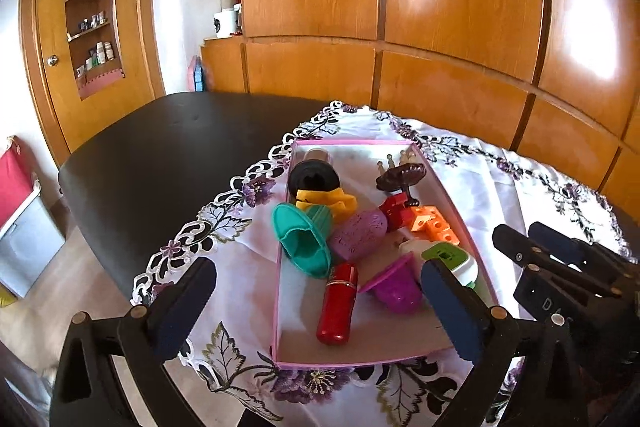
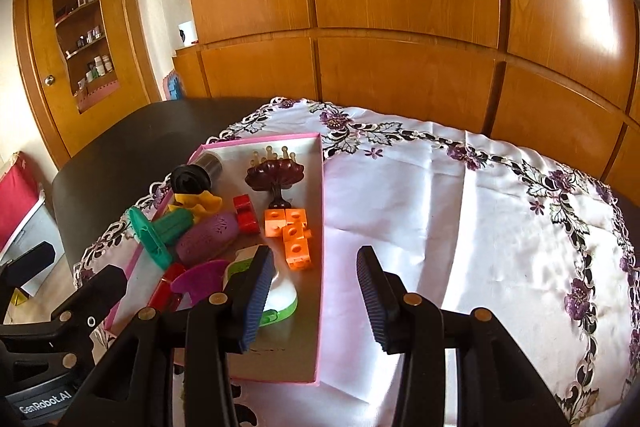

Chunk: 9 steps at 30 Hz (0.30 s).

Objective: Organize rigid objects

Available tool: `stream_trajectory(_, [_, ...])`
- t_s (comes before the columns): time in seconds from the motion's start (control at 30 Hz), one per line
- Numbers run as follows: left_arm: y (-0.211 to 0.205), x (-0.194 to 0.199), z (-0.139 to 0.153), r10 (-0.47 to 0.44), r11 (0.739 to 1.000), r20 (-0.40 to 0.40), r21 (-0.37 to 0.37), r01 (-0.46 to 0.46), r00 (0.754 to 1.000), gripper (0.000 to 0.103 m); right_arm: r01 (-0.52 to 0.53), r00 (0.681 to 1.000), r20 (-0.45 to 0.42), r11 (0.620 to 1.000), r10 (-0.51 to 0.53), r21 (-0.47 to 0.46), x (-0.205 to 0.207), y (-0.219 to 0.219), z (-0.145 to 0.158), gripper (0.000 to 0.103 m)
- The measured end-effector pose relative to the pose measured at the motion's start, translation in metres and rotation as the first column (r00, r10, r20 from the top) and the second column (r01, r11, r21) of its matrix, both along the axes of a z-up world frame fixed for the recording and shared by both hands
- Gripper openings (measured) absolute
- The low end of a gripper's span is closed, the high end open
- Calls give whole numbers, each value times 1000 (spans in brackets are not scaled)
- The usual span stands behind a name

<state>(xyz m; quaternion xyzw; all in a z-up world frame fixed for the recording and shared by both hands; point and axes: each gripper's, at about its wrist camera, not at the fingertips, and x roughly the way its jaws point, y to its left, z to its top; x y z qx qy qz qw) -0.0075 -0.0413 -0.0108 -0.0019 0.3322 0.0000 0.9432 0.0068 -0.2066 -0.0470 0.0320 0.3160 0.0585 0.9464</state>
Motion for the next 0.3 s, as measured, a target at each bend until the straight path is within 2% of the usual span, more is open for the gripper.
stream_trajectory(0.17, [2, -3, 3, 12, 1000, 36, 20, -13, 999, 102, -5, 1000, -1, 1000, 5, 0, 0, 2, 0, 43])
stream_trajectory(0.3, [4, -2, 2, 17, 1000, 29, 13, -18, 999, 102, -20, 1000, -3, 1000, 20, -2, -1, 6, -1, 43])
